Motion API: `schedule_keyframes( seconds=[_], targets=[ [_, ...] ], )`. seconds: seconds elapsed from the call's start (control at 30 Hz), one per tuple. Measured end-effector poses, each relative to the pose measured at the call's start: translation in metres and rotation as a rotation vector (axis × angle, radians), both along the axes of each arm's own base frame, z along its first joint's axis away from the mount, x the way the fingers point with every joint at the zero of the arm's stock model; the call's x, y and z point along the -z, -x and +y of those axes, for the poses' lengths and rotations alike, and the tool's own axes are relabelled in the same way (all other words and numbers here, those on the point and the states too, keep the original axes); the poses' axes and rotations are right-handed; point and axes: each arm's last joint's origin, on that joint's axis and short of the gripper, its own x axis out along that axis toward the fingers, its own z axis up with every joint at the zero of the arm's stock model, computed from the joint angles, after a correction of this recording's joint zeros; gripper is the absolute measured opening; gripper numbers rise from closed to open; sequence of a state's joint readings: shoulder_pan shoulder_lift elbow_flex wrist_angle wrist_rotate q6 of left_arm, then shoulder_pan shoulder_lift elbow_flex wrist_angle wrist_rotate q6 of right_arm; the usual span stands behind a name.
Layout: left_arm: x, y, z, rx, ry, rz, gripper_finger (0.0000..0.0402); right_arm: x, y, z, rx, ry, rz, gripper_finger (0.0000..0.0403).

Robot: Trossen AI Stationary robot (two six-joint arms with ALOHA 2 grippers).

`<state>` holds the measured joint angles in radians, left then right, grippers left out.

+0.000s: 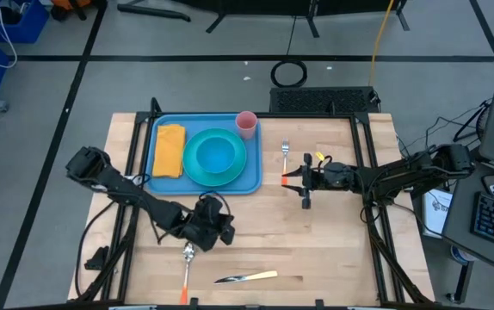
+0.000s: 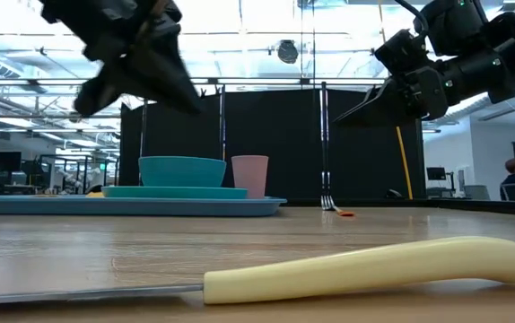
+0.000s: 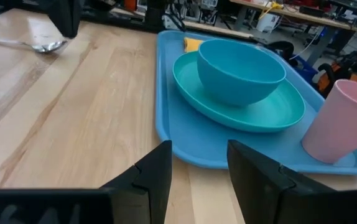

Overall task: Set up tray
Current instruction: Put the orange fork on the yellow napkin on the blue serving tray

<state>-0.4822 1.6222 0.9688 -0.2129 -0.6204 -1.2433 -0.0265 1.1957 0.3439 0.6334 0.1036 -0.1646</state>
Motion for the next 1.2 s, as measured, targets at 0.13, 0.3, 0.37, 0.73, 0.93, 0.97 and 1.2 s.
schedule_keyframes(
  seconds=[0.13,0.3,0.37,0.73,0.93,0.97,1.2],
  targets=[
    [-0.005,-0.002,-0.002,-0.016,-0.123,-0.058,0.0017,0.003,0.001,0.0,0.013,-0.009,0.033,0.0144],
    [-0.002,0.006,-0.004,-0.023,-0.229,-0.016,0.0017,0.006,0.003,-0.005,0.185,-0.105,0.043,0.0144],
    [-0.001,0.007,-0.003,-0.029,-0.243,0.003,0.0017,0.008,0.004,-0.01,0.26,-0.186,0.052,0.0144],
    [-0.013,0.024,-0.021,-0.02,-0.524,-0.037,0.0017,-0.018,-0.011,-0.033,0.462,-0.426,0.21,0.0144],
    [-0.031,0.051,-0.042,-0.03,-0.703,-0.11,0.0017,-0.037,-0.019,-0.044,0.463,-0.527,0.235,0.0144],
    [-0.032,0.056,-0.045,-0.019,-0.726,-0.11,0.0017,-0.039,-0.02,-0.047,0.461,-0.541,0.244,0.0144],
    [-0.037,0.082,-0.057,-0.049,-0.822,-0.175,0.0017,-0.037,-0.032,-0.072,0.523,-0.653,0.331,0.0144]
  ],
)
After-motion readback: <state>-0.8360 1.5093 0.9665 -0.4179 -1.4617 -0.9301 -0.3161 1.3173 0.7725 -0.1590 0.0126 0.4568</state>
